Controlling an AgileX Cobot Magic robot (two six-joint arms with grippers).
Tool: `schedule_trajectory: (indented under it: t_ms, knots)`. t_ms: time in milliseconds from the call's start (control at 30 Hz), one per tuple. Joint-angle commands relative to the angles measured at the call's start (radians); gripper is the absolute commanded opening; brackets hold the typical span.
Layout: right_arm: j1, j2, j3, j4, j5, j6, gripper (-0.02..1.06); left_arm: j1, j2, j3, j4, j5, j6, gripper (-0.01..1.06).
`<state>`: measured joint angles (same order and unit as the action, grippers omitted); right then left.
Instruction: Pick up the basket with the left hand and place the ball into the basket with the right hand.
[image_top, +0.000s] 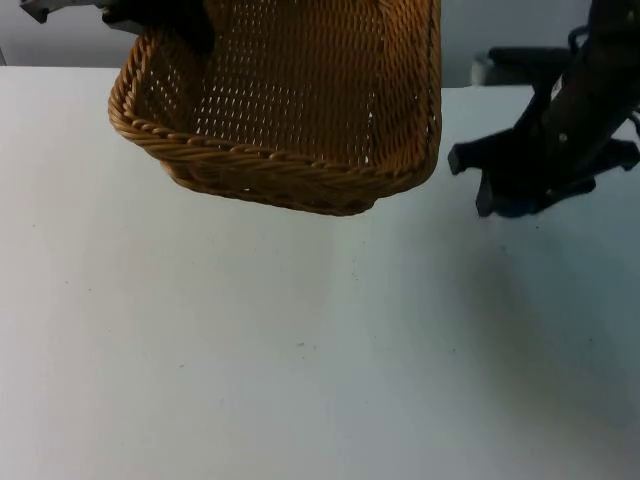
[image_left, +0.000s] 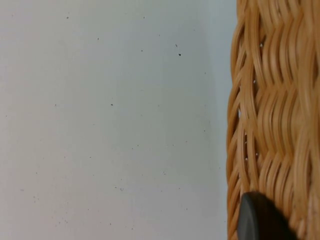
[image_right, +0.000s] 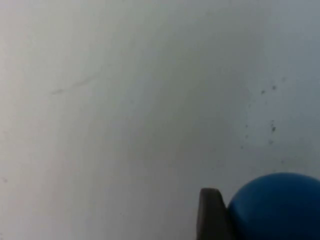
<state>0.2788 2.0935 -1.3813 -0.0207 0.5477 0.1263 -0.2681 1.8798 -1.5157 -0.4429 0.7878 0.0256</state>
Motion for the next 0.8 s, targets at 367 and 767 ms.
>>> schedule_trajectory:
  t_ms: [367,767]
  knots:
    - [0.068,-0.449,-0.008,-0.066,0.063,-0.005,0.0,-0.003,-0.008,-0.005,-0.026,-0.01,-0.006,0.0]
    - [0.302,-0.513,-0.008,-0.081,-0.054,-0.109,0.0,-0.003,-0.008,-0.005,-0.026,-0.01,-0.006,0.0]
